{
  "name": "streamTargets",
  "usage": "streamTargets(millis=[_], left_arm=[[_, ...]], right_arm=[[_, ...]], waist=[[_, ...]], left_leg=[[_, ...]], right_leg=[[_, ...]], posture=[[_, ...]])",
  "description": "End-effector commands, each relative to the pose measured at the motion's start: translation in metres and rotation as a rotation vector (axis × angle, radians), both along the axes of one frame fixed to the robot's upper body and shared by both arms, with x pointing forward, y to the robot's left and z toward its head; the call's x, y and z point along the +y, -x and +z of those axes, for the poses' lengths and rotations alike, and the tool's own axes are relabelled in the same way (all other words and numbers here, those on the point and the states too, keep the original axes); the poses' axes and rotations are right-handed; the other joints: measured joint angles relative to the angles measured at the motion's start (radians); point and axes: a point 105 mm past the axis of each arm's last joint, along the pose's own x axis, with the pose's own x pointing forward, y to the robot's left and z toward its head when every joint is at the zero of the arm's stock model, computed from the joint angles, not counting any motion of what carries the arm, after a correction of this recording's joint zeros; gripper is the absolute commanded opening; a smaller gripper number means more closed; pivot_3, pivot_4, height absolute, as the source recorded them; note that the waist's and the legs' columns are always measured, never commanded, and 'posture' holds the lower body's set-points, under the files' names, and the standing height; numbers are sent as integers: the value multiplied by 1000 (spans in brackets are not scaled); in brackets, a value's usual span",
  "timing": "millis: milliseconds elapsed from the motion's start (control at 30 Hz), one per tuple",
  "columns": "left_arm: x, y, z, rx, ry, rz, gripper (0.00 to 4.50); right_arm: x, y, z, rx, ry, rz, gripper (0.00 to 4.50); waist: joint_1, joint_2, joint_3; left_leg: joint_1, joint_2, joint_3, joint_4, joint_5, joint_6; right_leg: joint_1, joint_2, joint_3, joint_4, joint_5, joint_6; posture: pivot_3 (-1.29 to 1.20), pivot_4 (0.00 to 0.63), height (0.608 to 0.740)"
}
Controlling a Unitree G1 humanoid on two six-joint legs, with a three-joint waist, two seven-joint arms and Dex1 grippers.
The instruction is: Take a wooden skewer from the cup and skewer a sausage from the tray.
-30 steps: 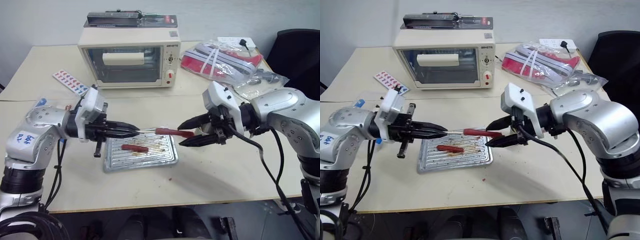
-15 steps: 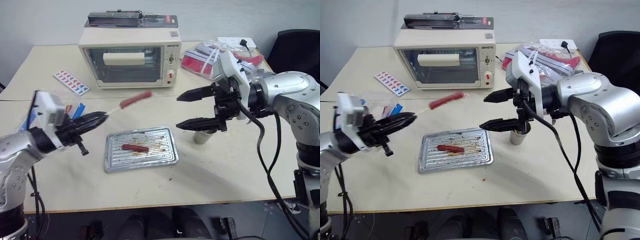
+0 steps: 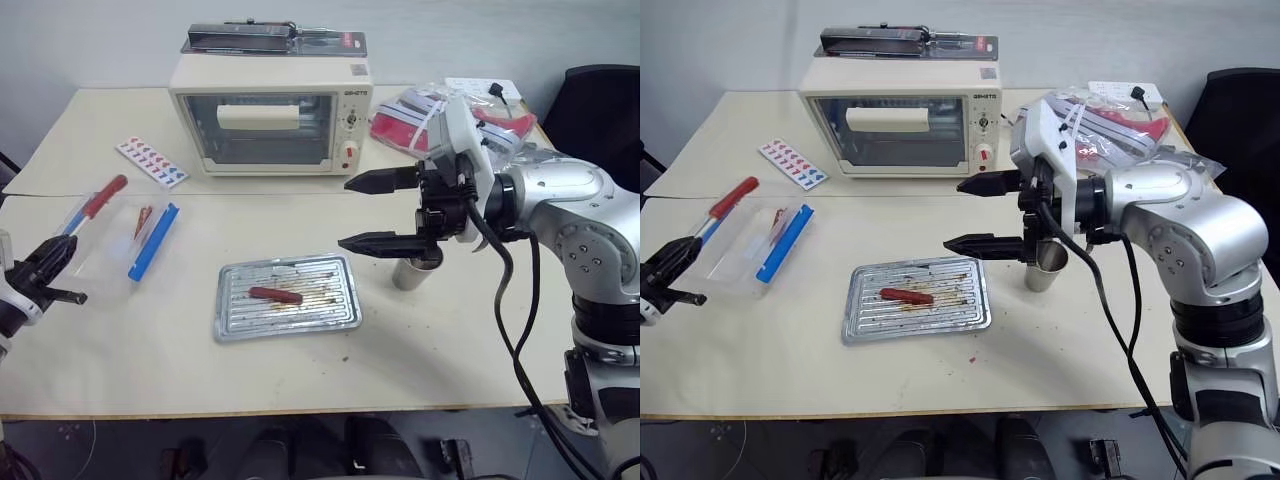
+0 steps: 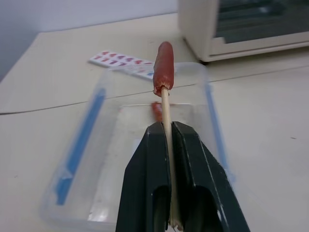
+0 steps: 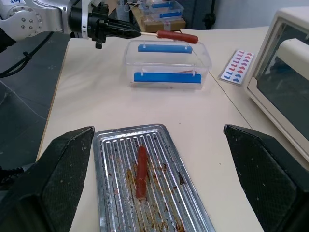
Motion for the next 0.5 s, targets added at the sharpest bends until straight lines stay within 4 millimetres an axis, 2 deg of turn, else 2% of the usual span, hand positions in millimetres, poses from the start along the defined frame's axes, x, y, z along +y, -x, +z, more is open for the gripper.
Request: streamTargets(millis=[33,67,167,300,367,467,500], left_arm=[[3,-8,0,-3,-13,20,0],[2,-10,-3,7,-12,19,0],[4,-16,-2,5,-5,26,684],[2,-14,12,-39,-1,17,1579],[3,-6,21,-69,23,6,1955],[-1,15,35,-100,51,-40,1955],[-6,29,40,-100,53,-76,1955]], right_arm=[[0,4,10,-64,-23,-4,4483],[0,3,9,-63,-26,-9,4483],[-1,2,9,-60,-30,-18,4500],[-3,1,7,-55,-33,-28,4500],[-5,0,7,-50,-39,-40,4500],[-8,-1,6,-48,-41,-56,4500],[-11,-1,6,-46,-41,-61,4500]], waist=[[0,0,0],[0,0,0],[-2,0,0],[-3,0,0],[-3,0,0],[-7,0,0],[-8,0,0]], left_leg=[[0,0,0,0,0,0],[0,0,0,0,0,0],[0,0,0,0,0,0],[0,0,0,-1,0,0],[0,0,0,-1,0,0],[0,0,0,-1,0,0],[0,1,0,-2,0,0]], right_leg=[[0,0,0,0,0,0],[0,0,0,0,0,0],[0,0,0,0,0,0],[0,0,0,0,0,0],[0,0,0,0,0,0],[0,0,0,0,0,0],[0,0,0,0,0,0]], posture=[[0,150,740],[0,150,740],[0,150,740],[0,150,740],[0,150,740],[0,150,740],[0,150,740]])
